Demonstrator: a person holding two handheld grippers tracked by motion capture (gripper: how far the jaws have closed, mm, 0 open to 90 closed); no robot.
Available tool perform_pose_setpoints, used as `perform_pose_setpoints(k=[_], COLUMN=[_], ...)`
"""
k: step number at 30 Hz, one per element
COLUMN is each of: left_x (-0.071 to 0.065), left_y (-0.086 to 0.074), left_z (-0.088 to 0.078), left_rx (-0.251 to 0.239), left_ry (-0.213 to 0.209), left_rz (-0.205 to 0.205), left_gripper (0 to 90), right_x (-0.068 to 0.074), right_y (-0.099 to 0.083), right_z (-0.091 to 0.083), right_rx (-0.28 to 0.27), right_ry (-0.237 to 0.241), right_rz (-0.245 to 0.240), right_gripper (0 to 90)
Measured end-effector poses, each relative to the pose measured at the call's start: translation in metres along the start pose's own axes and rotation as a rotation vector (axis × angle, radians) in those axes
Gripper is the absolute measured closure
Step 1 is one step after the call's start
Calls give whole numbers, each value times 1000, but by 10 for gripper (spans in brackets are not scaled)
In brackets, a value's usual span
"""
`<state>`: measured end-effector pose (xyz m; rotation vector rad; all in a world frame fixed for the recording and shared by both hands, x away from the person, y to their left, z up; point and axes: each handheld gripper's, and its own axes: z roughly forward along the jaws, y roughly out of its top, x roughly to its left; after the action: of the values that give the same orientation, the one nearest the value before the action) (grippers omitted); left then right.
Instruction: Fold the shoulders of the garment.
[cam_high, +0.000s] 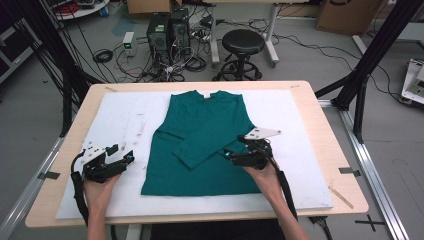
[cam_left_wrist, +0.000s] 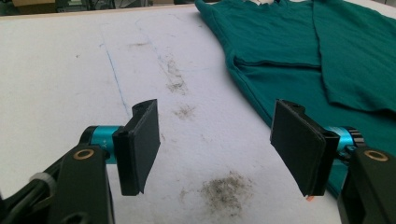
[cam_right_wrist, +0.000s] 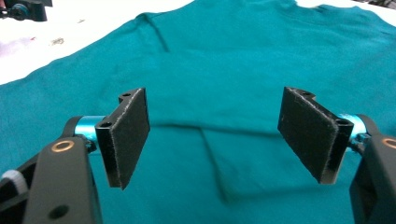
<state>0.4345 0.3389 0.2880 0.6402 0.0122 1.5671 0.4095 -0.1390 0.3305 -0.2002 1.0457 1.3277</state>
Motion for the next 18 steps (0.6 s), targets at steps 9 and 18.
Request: perform_pose_setpoints(k=[9,18], left_x=[0,-2], left_y=[0,0], left_z=[0,0], left_rx=[-2,-1], left_ry=[1,5], left_rz=[0,17], left_gripper=[330,328], right_x=[-33,-56], right_y=[-26,-44], right_z=[-45,-71], right_rx=[-93,-116], right_ry=[-122,-210], right_rz=[58,94], right_gripper=[260,260])
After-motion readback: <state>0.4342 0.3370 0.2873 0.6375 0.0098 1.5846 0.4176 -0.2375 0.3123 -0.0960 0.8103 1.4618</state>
